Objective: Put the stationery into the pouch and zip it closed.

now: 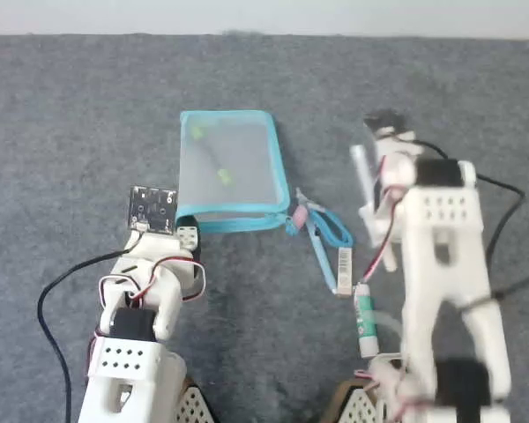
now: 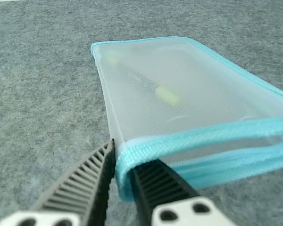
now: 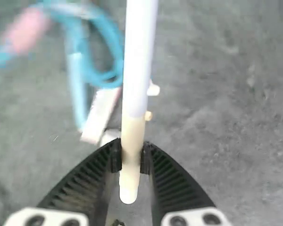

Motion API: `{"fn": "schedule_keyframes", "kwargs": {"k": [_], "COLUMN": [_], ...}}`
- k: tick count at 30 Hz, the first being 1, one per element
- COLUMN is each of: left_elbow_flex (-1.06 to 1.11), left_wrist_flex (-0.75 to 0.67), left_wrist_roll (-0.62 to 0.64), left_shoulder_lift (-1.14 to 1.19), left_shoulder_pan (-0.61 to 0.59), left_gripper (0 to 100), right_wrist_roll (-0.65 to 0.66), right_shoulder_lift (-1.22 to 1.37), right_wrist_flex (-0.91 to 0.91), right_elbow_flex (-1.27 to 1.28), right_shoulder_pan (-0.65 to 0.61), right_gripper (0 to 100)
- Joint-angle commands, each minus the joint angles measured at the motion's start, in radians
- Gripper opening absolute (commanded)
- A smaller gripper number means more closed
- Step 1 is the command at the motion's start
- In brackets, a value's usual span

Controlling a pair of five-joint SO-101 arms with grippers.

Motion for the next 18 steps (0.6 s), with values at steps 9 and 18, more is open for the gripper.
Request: {"fn": "schedule_keyframes", "kwargs": {"k": [9,18], "left_elbow_flex": [-0.013,-0.013], "left_wrist_flex": [-0.026,-0.026], "left_wrist_roll": [0.009,0.009], "left_shoulder_lift": [-0.017,-0.017], "left_shoulder_pan": [0.002,0.002], "left_gripper": [1,1], "right_wrist_roll": [0.183,0.181], "right_shoulder_lift": [-0.285,-0.272], "right_wrist_flex": [0.094,0.096], "right_elbow_flex": [0.14,0.164], "right_shoulder_pan": [-0.432,-0.449], "right_gripper": [0.8,0.8]}}
